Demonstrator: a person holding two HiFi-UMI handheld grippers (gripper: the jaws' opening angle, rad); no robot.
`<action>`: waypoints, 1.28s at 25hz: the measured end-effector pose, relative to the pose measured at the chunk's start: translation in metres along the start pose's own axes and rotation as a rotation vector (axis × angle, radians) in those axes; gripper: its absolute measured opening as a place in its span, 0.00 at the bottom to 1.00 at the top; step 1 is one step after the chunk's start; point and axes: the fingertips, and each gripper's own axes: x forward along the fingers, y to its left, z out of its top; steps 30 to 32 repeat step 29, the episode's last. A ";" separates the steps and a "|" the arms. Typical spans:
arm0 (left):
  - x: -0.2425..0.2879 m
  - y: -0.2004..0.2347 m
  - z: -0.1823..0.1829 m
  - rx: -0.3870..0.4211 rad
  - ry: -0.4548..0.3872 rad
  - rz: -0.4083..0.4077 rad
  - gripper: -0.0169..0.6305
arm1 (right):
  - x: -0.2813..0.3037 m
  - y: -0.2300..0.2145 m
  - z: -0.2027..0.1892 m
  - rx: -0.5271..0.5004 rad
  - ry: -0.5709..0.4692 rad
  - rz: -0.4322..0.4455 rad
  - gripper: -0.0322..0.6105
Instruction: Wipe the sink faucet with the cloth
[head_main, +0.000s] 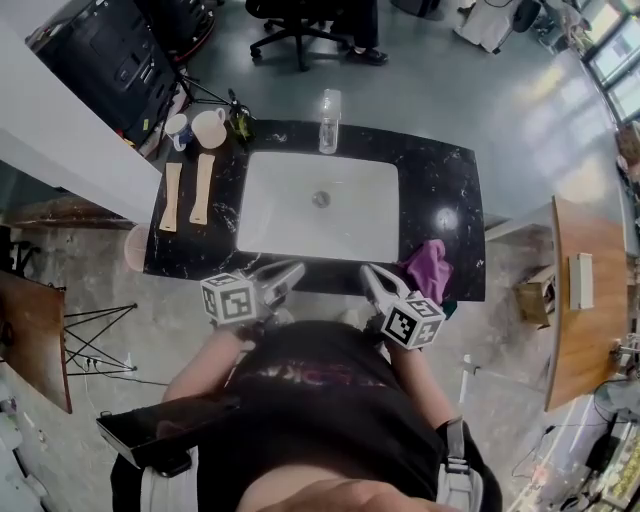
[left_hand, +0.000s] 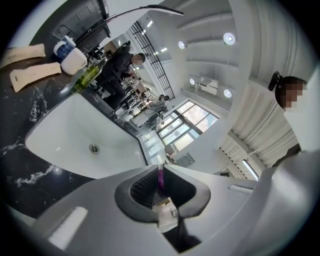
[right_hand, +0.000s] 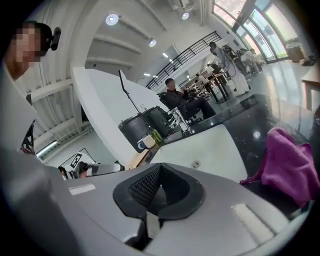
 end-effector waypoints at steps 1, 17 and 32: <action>-0.001 0.000 0.001 0.001 -0.002 0.000 0.07 | 0.000 0.001 0.000 -0.002 0.001 0.001 0.07; 0.010 -0.007 -0.001 0.008 0.007 -0.018 0.07 | -0.003 -0.005 0.001 -0.014 0.009 -0.003 0.07; 0.012 -0.005 0.000 0.010 0.000 -0.010 0.07 | 0.000 -0.008 0.002 -0.019 0.018 0.011 0.06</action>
